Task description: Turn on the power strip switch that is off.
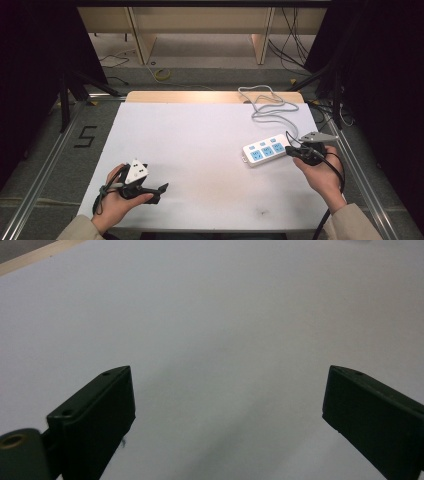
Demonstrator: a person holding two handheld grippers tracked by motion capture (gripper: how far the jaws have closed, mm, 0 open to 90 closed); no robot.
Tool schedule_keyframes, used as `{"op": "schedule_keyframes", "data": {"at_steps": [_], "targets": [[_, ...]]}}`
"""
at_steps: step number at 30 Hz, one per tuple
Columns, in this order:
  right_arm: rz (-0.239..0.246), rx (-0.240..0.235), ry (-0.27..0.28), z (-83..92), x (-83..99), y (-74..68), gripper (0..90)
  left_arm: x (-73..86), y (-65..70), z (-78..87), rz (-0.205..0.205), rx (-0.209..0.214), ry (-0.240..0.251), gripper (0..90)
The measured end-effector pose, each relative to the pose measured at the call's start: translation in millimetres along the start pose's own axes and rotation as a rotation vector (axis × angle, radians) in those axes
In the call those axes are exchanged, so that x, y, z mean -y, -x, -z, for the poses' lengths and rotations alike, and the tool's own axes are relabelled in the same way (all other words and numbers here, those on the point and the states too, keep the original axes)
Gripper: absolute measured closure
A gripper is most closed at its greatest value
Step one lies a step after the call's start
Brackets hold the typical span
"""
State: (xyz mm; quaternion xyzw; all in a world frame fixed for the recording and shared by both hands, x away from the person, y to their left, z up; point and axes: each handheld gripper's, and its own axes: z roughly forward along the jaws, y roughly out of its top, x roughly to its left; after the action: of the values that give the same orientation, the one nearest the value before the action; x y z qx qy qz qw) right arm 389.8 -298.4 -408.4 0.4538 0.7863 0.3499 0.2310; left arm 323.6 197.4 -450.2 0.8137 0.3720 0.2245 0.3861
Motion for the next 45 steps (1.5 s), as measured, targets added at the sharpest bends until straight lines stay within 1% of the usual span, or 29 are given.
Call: {"op": "schedule_keyframes", "data": {"at_steps": [19, 25, 28, 45], "targets": [[-0.008, 0.001, -0.032, -10.9, -10.0, 3.8, 90.0, -0.1, 0.6, -0.2, -0.001, 0.001, 0.000, 6.4], [-0.009, 0.007, -0.036, -12.8, -13.3, 7.1, 90.0, -0.1, 1.0, -0.4, -0.003, 0.001, 0.000, 6.3], [-0.017, 0.006, -0.043, -13.8, -14.3, 8.5, 90.0, -0.1, 1.1, -0.4, -0.006, 0.003, -0.003, 6.3], [-0.029, 0.017, -0.069, -23.1, -20.6, 16.1, 90.0, -0.2, 2.0, -1.1, -0.002, 0.005, -0.001, 6.3]]}}
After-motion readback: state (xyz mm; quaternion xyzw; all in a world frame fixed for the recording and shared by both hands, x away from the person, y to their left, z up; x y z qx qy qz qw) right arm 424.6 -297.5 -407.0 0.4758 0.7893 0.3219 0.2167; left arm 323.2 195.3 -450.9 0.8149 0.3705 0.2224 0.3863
